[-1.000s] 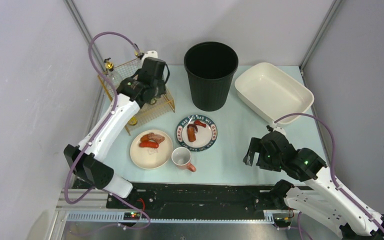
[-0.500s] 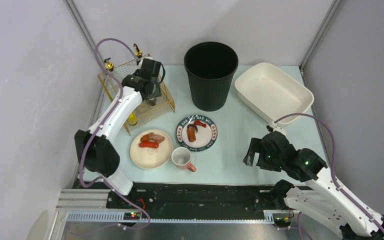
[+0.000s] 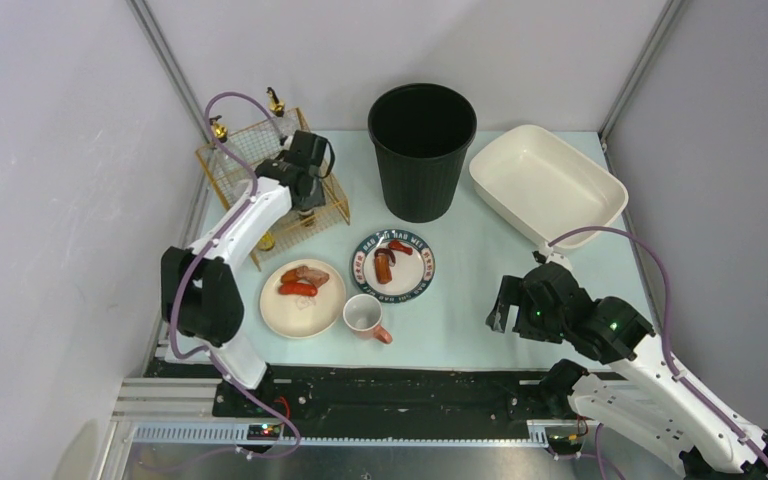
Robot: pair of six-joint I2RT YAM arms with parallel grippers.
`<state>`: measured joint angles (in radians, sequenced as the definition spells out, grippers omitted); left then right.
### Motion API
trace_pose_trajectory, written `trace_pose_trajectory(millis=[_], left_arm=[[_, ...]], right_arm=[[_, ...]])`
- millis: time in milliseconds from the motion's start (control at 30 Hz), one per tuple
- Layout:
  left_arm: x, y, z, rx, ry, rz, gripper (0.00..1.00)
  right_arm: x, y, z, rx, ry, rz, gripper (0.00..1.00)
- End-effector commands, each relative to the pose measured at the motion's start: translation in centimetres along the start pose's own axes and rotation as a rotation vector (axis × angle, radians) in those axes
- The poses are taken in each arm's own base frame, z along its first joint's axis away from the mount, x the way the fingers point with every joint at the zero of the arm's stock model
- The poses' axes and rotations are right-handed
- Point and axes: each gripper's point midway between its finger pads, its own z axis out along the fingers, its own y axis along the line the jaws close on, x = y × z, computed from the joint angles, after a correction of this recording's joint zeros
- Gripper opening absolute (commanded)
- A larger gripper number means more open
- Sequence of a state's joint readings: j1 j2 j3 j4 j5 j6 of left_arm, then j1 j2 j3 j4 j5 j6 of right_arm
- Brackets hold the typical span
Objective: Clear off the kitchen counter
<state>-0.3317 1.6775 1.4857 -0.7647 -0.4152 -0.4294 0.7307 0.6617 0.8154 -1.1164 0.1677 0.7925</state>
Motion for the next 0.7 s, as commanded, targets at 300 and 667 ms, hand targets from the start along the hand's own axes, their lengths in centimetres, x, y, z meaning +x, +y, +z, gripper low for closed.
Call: trace_pose_trajectory(millis=[300, 667], left_arm=[[1.3, 0.0, 3.0, -0.019, 0.01, -0.046, 0.32], [0.6, 0.9, 2.9, -0.04, -0.011, -0.047, 0.67]], right_arm=[[0.2, 0.0, 0.2, -0.016, -0.009, 0.017, 0.92], [0.3, 0.0, 0.2, -0.019, -0.005, 0.019, 0.92]])
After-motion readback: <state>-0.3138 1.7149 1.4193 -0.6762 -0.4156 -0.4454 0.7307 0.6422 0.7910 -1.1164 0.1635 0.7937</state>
